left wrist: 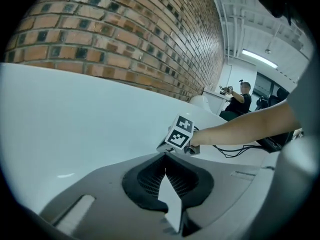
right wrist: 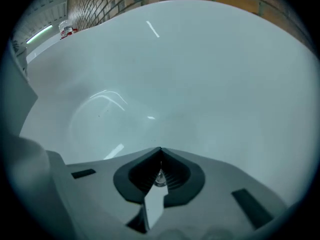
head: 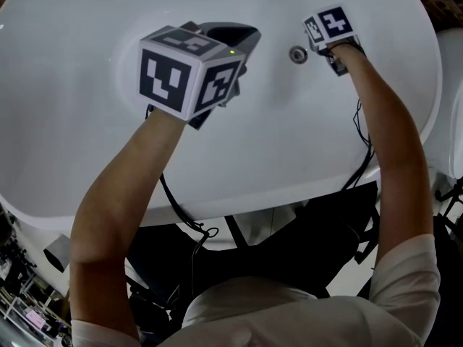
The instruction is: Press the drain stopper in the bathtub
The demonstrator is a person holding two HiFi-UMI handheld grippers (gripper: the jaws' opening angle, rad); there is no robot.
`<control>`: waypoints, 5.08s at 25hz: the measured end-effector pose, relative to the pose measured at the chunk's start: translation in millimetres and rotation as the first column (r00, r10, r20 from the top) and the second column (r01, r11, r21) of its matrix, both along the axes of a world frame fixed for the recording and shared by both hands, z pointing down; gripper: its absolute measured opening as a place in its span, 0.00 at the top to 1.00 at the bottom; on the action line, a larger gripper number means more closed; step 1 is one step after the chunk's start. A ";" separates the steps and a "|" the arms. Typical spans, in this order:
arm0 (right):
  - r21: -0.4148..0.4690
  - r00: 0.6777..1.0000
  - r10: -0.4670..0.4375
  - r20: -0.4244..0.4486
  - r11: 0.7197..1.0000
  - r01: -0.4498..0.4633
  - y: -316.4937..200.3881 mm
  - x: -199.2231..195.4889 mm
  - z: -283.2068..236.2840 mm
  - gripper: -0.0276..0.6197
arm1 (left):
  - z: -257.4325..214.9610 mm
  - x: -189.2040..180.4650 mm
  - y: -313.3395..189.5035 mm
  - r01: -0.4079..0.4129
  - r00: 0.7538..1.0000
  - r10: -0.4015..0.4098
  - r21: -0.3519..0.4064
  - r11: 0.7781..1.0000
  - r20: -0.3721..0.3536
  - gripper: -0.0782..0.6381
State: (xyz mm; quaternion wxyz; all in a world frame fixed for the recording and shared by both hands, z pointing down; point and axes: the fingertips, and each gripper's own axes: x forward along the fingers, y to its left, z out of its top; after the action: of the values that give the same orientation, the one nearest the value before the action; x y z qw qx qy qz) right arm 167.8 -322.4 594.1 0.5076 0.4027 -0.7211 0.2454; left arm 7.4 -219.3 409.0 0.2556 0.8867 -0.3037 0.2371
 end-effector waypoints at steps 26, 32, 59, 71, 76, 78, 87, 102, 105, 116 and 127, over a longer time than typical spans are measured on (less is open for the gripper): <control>-0.374 0.995 0.012 -0.096 0.926 -0.047 48.2 24.6 182.9 0.93 | 123.8 -6.3 8.5 0.016 1.000 -0.022 -0.294 0.956 -0.018 0.88; -0.383 0.997 0.045 -0.068 0.921 -0.068 51.5 29.6 175.9 0.93 | 119.8 -2.5 17.5 0.017 1.000 -0.023 -0.315 0.949 -0.015 0.88; -0.336 0.994 0.033 -0.103 0.940 -0.066 49.7 29.5 164.8 0.93 | 115.9 -4.1 18.9 0.028 0.999 -0.038 -0.337 0.941 -0.024 0.88; -0.305 0.988 -0.008 -0.154 0.952 -0.040 36.9 27.5 133.1 0.93 | 96.9 -11.5 9.3 0.045 0.999 -0.049 -0.305 0.951 -0.004 0.88; -0.247 0.989 0.011 -0.147 0.968 -0.048 27.1 21.1 85.2 0.93 | 68.1 -18.1 12.8 0.063 0.998 -0.067 -0.263 0.963 -0.005 0.88; -0.217 0.990 0.018 -0.139 0.975 -0.049 22.3 20.9 65.2 0.93 | 55.1 -16.9 13.6 0.061 0.998 -0.064 -0.240 0.969 -0.006 0.88; -0.091 0.994 0.073 -0.077 0.993 -0.080 17.5 14.5 -32.2 0.93 | -13.3 -21.7 25.5 0.071 0.997 -0.074 -0.134 0.988 -0.018 0.88; 0.069 0.996 0.091 -0.001 0.994 -0.090 49.7 -1.3 -167.3 0.93 | -115.4 -53.3 70.9 0.154 0.984 -0.151 0.019 0.988 -0.098 0.88; 0.106 0.997 0.078 0.007 0.991 -0.079 61.4 -5.6 -193.4 0.93 | -131.6 -54.8 87.8 0.156 0.983 -0.150 0.054 0.986 -0.108 0.88; 0.208 0.992 0.103 0.067 0.971 -0.115 106.3 -5.0 -265.4 0.93 | -175.3 -60.8 136.4 0.183 0.976 -0.163 0.138 0.973 -0.148 0.88; 0.321 0.993 0.089 0.078 0.941 -0.110 151.4 -9.7 -315.8 0.93 | -191.7 -70.5 186.4 0.221 0.967 -0.191 0.183 0.958 -0.172 0.88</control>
State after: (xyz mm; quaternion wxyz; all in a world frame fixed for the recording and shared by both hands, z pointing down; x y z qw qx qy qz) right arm 158.1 -171.0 278.3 0.3988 0.5087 -0.7457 0.1612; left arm -63.1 -32.9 217.2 0.2107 0.8868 -0.3966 0.1088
